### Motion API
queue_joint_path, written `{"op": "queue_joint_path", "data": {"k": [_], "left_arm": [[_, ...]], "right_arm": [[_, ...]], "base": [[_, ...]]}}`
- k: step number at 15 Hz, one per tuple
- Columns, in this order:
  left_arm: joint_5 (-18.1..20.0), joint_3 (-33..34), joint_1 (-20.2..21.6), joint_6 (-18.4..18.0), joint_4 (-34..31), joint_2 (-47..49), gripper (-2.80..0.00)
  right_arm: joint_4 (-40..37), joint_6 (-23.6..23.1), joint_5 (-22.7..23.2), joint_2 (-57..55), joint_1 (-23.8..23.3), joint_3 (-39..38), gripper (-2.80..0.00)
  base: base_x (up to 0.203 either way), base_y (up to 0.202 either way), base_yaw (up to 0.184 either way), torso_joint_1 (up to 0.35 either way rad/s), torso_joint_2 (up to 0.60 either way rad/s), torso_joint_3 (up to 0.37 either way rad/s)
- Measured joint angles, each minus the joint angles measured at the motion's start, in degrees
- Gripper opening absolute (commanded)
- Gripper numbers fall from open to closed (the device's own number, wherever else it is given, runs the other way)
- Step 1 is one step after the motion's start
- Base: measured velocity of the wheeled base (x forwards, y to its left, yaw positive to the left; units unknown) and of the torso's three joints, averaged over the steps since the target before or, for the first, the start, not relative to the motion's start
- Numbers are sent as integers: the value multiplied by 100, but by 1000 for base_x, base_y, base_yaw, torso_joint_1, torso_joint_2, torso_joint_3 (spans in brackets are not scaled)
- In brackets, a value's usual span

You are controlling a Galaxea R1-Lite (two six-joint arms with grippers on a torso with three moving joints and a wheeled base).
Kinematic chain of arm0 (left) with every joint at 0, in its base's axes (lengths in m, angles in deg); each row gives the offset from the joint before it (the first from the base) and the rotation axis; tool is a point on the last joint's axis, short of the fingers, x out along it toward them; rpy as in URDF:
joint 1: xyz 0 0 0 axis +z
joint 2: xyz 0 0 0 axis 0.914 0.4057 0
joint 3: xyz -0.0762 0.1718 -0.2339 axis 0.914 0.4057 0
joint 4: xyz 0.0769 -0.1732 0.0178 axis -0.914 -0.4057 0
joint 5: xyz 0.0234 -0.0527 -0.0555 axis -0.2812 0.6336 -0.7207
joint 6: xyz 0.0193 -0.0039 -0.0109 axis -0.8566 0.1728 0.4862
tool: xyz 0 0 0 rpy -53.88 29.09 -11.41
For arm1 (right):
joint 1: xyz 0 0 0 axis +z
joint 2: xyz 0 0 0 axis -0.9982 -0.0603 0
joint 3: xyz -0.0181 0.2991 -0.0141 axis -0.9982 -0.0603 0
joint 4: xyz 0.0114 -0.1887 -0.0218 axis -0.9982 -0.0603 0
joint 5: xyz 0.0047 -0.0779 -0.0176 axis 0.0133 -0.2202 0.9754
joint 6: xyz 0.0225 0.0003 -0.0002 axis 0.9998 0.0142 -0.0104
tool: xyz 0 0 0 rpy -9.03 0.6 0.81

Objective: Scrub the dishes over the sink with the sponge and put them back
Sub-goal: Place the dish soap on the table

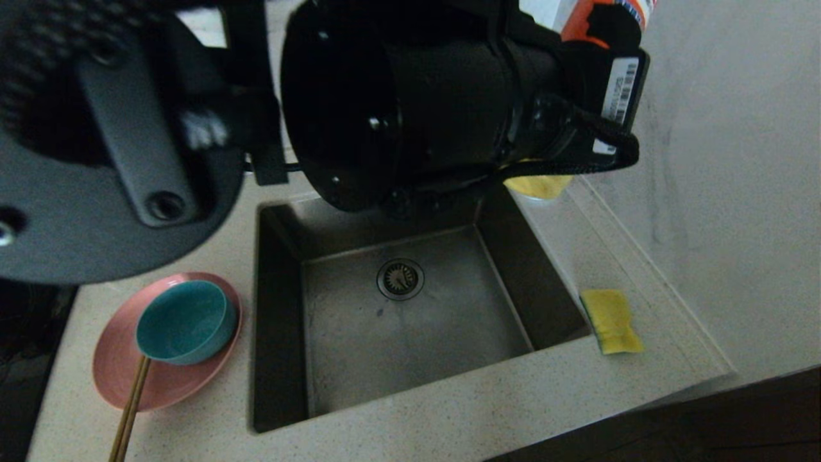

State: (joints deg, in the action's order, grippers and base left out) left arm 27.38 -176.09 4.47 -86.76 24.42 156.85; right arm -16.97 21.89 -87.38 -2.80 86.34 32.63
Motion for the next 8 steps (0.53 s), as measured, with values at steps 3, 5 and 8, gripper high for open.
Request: {"op": "queue_joint_path", "data": {"k": [3, 5, 8], "left_arm": [[-4, -73, 6, -11, 129, -287, -280], [-47, -89, 9, -77, 168, -492, -280], [-139, -86, 47, -104, 172, -808, -280]], "right_arm": [[-4, -1, -1, 0, 0, 0, -280], [-1, 0, -1, 0, 2, 0, -280], [-1, -2, 1, 0, 0, 0, -280]], "base": [[0, 0, 0, 0, 0, 0], [0, 0, 0, 0, 0, 0], [0, 0, 0, 0, 0, 0]]}}
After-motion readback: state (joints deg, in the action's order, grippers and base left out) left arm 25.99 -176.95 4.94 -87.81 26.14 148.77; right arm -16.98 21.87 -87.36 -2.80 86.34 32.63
